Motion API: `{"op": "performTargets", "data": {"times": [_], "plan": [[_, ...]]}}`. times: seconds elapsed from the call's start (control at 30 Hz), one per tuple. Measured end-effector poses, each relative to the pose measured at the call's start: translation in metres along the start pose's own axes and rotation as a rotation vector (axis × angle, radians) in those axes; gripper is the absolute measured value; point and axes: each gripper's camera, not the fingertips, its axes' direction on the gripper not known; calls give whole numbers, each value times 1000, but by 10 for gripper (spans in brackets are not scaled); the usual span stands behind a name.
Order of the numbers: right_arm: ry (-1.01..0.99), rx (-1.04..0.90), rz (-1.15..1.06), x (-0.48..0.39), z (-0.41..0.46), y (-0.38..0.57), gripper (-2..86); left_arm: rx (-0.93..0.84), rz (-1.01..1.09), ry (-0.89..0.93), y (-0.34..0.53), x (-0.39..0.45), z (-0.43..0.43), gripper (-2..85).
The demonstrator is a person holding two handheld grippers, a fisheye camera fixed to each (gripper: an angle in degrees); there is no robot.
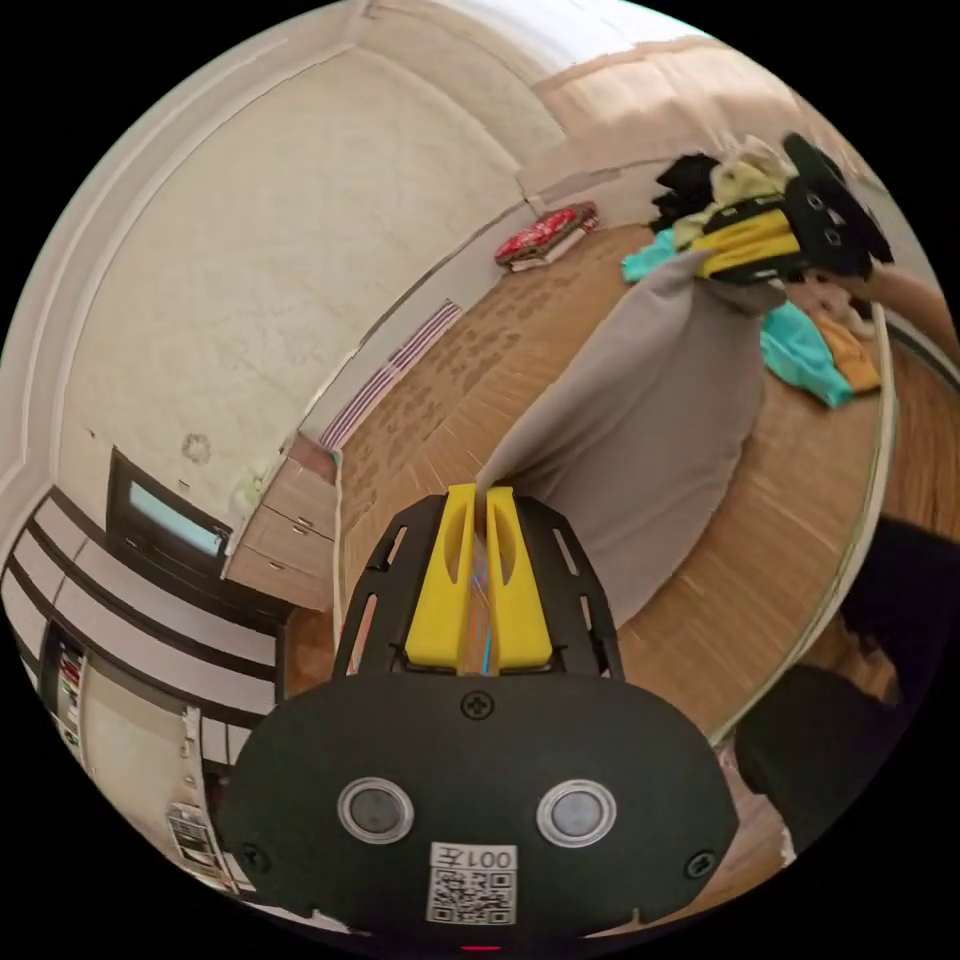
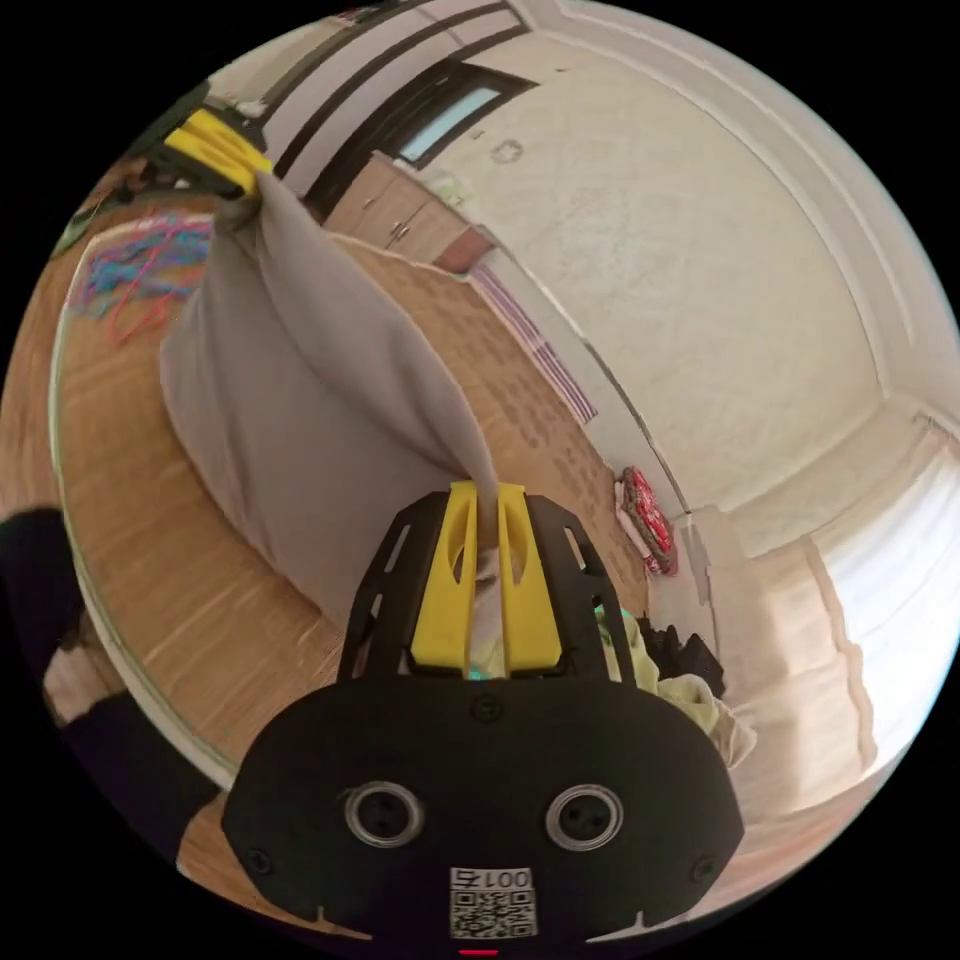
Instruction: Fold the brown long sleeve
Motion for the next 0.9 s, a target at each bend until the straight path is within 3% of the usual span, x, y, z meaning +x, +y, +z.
{"op": "performTargets", "data": {"times": [0.1,0.23,0.37,0.57,0.63,0.9], "plan": [[38,68,20,25,-8,-14,24,56,-41,-32,-25,-38,-15,-9],[-35,94,-42,8,-16,16,24,65,-11,24,4,-34,-32,-10],[-203,33,-157,-58,-7,79,26,-47,41,135,75,18,-19,-10],[-227,-104,-418,-168,4,155,31,-234,76,273,157,87,-2,-9],[-194,-99,-415,-171,-1,161,33,-224,75,278,161,83,-16,-9],[-402,-284,-276,-125,29,194,60,-280,94,379,162,20,-37,1]]}}
